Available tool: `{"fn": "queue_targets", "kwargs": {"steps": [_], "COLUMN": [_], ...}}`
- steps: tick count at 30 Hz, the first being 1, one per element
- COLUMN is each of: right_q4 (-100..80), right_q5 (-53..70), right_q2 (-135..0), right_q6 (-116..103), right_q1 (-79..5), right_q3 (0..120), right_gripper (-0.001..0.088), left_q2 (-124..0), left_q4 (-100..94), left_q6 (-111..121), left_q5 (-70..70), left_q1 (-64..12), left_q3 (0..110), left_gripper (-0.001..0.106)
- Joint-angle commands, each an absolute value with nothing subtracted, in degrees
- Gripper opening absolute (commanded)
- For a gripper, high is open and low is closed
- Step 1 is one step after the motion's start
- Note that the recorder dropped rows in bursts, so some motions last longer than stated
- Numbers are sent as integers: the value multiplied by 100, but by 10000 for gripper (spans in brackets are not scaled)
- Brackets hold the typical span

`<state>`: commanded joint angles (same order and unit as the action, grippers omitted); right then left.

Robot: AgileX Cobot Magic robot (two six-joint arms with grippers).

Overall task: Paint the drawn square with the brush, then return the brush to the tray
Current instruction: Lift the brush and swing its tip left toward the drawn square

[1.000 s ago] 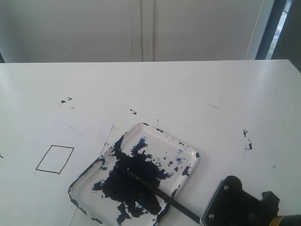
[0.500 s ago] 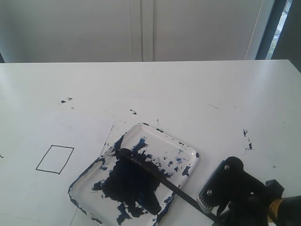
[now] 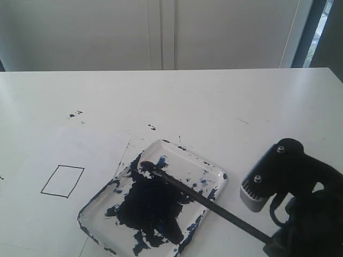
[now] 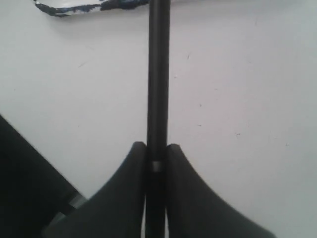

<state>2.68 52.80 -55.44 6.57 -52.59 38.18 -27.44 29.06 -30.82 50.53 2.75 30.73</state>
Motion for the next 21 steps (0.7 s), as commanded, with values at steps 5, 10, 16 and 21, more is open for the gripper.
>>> {"fn": "queue_targets", "kwargs": {"steps": [5, 10, 16, 21], "right_q4": [384, 573, 573, 592], "right_q5": [5258, 5072, 4814, 4779], "right_q2": [-5544, -5544, -5544, -5544], "right_q6": [1039, 1039, 1115, 1317], "right_q1": [-5259, -5259, -5259, -5259], "right_q3": [4252, 4276, 4276, 4276], "right_gripper": [0, 0, 0, 0], "left_q2": [-2744, -2744, -2744, -2744], "left_q4": [2906, 2906, 2906, 2906], "left_q6": [-3082, -3082, -3082, -3082], "left_q5": [5053, 5053, 5053, 5053], "left_q1": [275, 275, 275, 275], "left_q3": [3073, 3073, 3073, 3073], "left_gripper": [0, 0, 0, 0]}}
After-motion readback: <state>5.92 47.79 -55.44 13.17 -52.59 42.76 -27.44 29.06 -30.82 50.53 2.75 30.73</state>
